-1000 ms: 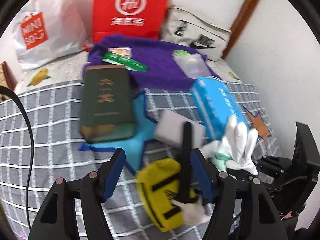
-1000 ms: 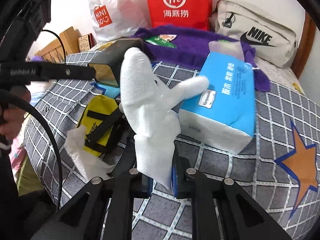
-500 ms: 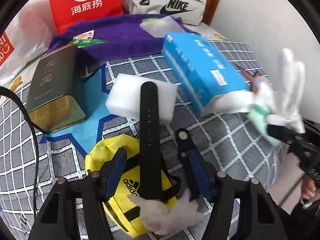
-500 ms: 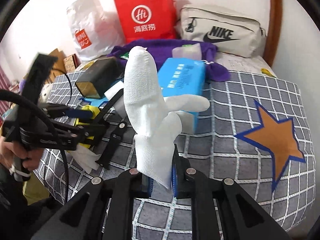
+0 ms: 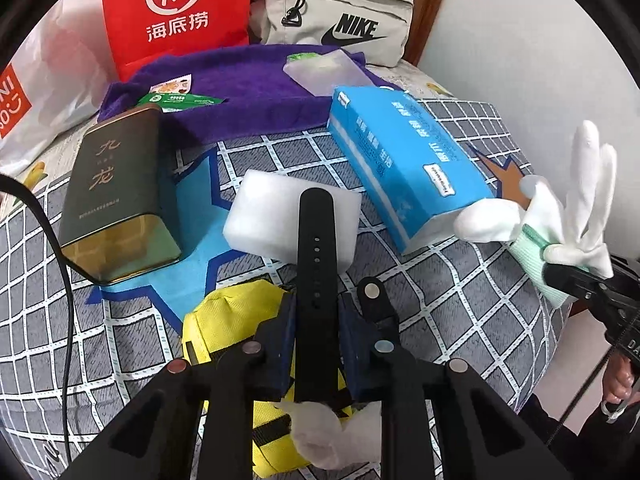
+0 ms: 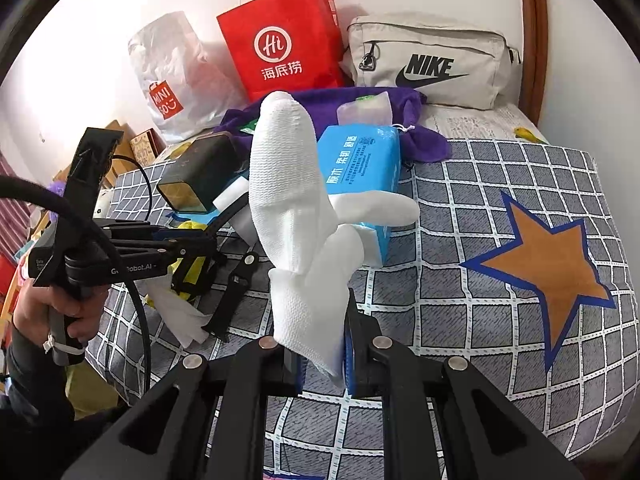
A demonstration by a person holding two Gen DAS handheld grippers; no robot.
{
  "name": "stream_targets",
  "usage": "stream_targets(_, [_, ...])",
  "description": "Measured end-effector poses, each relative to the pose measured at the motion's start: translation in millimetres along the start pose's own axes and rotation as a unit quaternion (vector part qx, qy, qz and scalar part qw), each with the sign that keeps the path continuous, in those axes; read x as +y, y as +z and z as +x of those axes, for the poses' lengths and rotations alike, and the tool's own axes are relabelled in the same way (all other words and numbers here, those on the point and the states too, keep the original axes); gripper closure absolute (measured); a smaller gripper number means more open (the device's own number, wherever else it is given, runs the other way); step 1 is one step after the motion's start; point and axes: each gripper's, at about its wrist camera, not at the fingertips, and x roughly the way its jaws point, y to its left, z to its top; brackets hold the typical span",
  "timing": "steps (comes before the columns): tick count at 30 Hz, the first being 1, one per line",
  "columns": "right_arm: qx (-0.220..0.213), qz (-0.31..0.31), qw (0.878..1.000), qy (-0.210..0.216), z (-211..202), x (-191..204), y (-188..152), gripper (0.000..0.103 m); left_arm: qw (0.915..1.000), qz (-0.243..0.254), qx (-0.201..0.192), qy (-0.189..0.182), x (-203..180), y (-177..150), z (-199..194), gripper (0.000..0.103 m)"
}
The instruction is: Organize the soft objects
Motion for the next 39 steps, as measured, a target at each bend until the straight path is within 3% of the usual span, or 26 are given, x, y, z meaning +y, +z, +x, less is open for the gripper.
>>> stream_targets(12, [0.009,-0.007,1.0,0.007,5.7,7.1,0.3,0.089,0.9998,-0.013,0.01,-0.011,1.2,8.2,22.0,0.084])
stream_targets(26, [-0.001,0.009,1.0,0.019,-0.6,4.3,14.5,0.089,0.9985,-0.021,-0.038,-0.032,19.4,28.0,-26.9,0.084])
stream_targets(39, [-0.02,-0.006,1.0,0.022,-5.8,14.8,55.0,0.089,0.996,-0.047,-0.062,-0.044,44.5,45.9,-39.2,0.084])
